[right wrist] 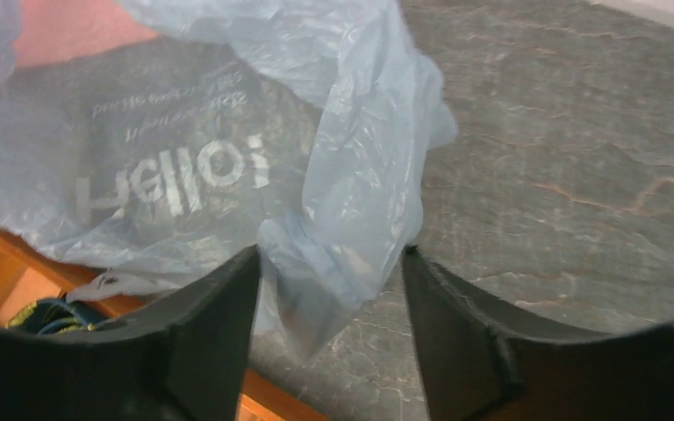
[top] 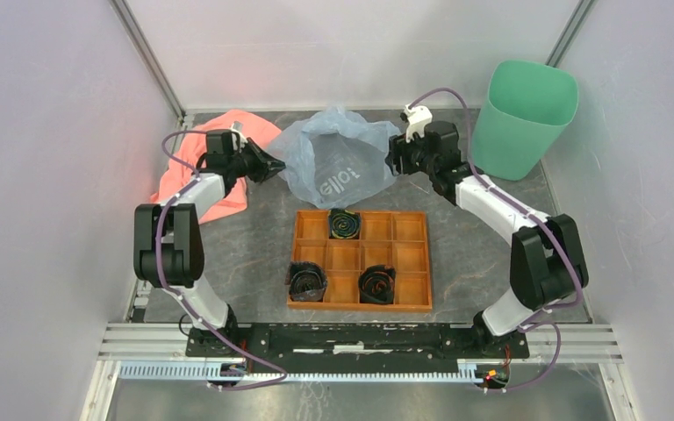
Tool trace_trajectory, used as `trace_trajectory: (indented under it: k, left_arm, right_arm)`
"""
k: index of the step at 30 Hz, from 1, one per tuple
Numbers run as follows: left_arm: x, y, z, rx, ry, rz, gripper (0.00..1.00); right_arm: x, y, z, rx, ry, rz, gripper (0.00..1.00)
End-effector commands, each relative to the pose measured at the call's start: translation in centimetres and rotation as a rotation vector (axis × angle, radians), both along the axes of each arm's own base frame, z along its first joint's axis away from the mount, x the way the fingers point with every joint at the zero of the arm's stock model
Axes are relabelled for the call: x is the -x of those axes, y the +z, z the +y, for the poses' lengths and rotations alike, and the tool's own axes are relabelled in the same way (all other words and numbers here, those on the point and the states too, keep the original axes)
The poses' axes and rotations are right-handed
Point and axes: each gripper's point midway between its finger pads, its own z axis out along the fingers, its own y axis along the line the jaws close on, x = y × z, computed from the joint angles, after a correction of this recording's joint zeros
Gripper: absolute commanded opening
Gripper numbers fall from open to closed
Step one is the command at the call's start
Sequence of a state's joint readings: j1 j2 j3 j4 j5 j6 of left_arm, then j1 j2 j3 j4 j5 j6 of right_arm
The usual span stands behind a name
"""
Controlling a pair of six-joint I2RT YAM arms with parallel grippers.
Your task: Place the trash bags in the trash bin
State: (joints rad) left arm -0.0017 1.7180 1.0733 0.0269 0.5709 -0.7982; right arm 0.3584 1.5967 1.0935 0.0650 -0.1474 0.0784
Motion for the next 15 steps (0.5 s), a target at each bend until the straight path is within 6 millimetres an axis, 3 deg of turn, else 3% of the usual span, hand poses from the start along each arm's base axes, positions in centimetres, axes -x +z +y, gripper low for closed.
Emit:
trace_trajectory:
  k: [1, 3, 4, 8, 12, 15]
  left_arm:
    - [0.2, 1.6, 0.6, -0.073, -0.015, -0.047, 0.02]
    - [0.3, 1.8, 0.7, -0.076, -0.012, -0.05, 0.02]
    - [0.3, 1.7, 0.7, -0.078, -0.012, -0.051, 0.02]
    - [0.2, 1.3, 0.8, -0.087, -0.015, -0.037, 0.02]
    - [0.3, 1.6, 0.8, -0.09, -0.018, -0.042, 0.02]
    - [0.3, 1.8, 1.0, -0.102, -0.01, -0.051, 0.02]
  right_arm:
    - [-0.7, 5.2, -2.8, 0.088, -0.121, -0.105, 0.73]
    - [-0.5, 6.4, -3.7, 0.086, -0.161, -0.171, 0.95]
    - [-0.5, 6.7, -3.9, 0.104, -0.154, -0.206, 0.98]
    - [-1.1, 6.7, -3.1, 0.096, -0.116, -0.21, 0.98]
    - [-2.2, 6.1, -0.6, 0.085, -0.009, -0.105, 0.98]
    - [-1.7, 5.6, 2.0, -0.009, 0.071, -0.071, 0.98]
